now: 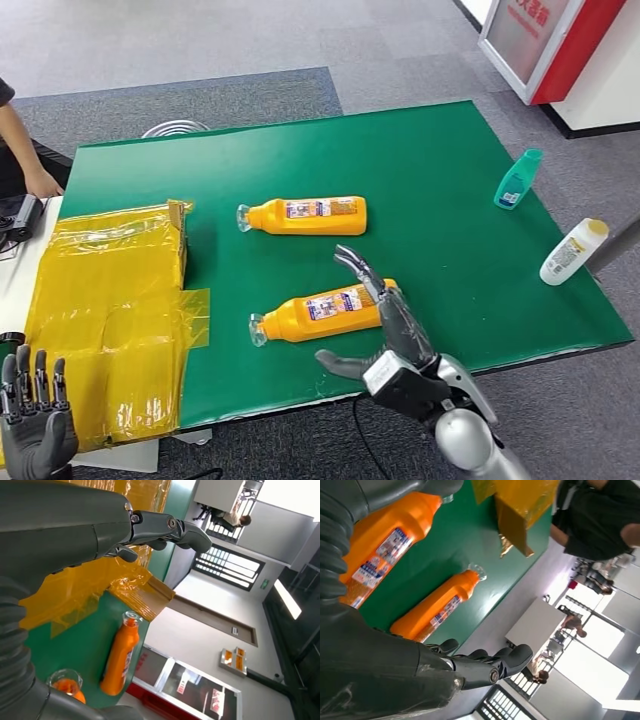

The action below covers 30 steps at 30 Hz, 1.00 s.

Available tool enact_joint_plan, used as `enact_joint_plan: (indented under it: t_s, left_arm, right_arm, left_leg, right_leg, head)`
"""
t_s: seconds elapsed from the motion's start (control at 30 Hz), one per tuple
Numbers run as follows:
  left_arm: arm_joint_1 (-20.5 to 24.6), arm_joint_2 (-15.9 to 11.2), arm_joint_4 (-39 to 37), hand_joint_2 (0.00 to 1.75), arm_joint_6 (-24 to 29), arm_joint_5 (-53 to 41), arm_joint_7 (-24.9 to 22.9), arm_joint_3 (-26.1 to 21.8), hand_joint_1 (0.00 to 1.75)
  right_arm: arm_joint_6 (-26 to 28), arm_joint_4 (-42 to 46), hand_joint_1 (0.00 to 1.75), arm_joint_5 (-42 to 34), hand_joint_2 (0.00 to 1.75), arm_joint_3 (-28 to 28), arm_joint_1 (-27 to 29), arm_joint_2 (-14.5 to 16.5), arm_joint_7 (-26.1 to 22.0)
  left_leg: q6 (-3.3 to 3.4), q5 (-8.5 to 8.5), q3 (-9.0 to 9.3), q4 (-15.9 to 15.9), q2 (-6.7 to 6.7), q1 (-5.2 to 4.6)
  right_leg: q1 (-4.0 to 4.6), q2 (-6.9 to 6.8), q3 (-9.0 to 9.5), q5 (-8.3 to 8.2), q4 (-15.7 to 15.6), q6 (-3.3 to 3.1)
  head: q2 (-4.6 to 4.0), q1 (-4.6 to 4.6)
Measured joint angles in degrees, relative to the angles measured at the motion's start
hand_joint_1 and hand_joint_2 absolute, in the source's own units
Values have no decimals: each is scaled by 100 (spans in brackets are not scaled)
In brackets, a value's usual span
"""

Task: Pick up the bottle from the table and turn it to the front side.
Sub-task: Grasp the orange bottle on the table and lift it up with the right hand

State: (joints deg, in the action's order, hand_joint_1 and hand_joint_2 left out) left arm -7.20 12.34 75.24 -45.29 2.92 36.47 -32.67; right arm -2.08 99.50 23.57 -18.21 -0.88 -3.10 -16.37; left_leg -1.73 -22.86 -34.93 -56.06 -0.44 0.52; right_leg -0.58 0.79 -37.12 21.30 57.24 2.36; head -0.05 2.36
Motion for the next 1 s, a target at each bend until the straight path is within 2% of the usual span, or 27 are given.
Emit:
enact_joint_plan:
  t_s: [0.3,0.53,0.63,0.8,1.0]
  left_arm:
    - [127,-259,-371,175,96,58,77,379,0]
    - [326,-477,-731,175,265,124,149,703,0]
    - [358,-549,-837,175,284,130,152,792,0]
    - [380,-610,-946,175,290,130,153,852,0]
    - [424,-681,-1057,175,345,144,164,957,0]
  right_arm:
    - [-322,-525,0,312,175,-290,-764,-448,368]
    - [-1001,-1658,0,386,175,-952,-1924,-878,857]
    - [-1044,-1998,0,380,175,-1141,-2211,-967,865]
    - [-1061,-2277,0,375,175,-1305,-2378,-1034,880]
    - [-1368,-2709,0,362,175,-1754,-2834,-1153,1116]
  left_leg:
    - [2,5,-2,0,0,0]
    - [5,22,-4,0,0,-1]
    - [4,26,-4,0,0,-1]
    - [2,26,-6,0,-1,-1]
    - [1,28,-9,0,0,-1]
  right_leg:
    - [0,0,-1,-4,0,0]
    - [-3,-1,-1,-18,0,3]
    - [-3,-1,-1,-20,0,4]
    - [-2,0,-4,-20,0,3]
    - [-3,0,-7,-23,0,2]
  head:
    - [-1,1]
    - [-1,1]
    - [-1,1]
    - [-1,1]
    - [1,1]
